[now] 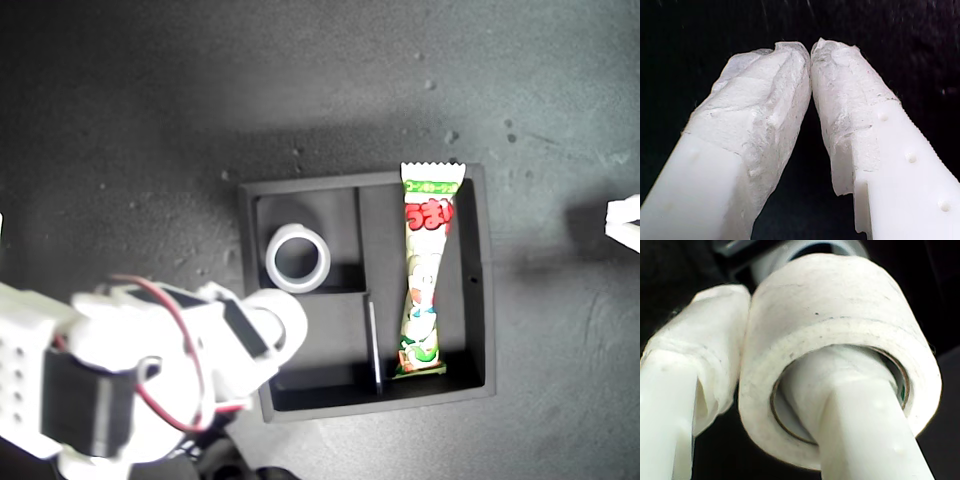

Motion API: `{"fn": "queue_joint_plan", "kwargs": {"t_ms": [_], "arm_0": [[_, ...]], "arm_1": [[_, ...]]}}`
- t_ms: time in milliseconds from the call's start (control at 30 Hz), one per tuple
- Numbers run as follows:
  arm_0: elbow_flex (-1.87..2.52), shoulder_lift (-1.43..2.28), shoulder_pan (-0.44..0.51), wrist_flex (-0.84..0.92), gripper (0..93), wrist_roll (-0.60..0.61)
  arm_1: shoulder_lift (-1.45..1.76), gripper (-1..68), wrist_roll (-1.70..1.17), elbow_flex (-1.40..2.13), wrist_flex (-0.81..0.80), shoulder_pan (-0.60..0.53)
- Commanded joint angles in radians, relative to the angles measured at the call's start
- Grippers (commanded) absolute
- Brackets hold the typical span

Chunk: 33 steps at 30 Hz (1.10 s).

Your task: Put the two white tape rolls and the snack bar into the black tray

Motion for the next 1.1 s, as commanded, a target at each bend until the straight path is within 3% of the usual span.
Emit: {"fn": "queue_joint_plan", "kwargs": {"t_ms": [0, 233, 467, 667, 767, 967, 1067], "arm_0": [[-0.588, -0.324, 0.006, 0.176, 0.1, 0.008], [-0.750, -0.499, 0.051, 0.181, 0.1, -0.060], [-0.787, -0.591, 0.114, 0.181, 0.2, -0.156], [-0.784, -0.600, 0.144, 0.181, 17.1, -0.181], [-0.730, -0.551, 0.133, 0.183, 18.8, -0.164], [-0.552, -0.365, 0.063, 0.183, 18.1, -0.107], [-0.319, -0.147, 0.017, 0.183, 2.8, -0.117]], "arm_1": [[0.009, -0.7, -0.006, 0.012, 0.058, 0.009], [0.009, -0.4, 0.029, 0.012, 0.127, -0.057], [0.009, -0.3, 0.126, 0.012, 0.224, -0.040], [0.009, -0.3, 0.141, 0.012, 0.244, -0.025], [0.009, -0.3, 0.137, 0.012, 0.244, -0.025], [0.009, -0.3, 0.137, 0.012, 0.245, -0.035], [0.009, -0.3, 0.140, 0.012, 0.247, -0.041]]}}
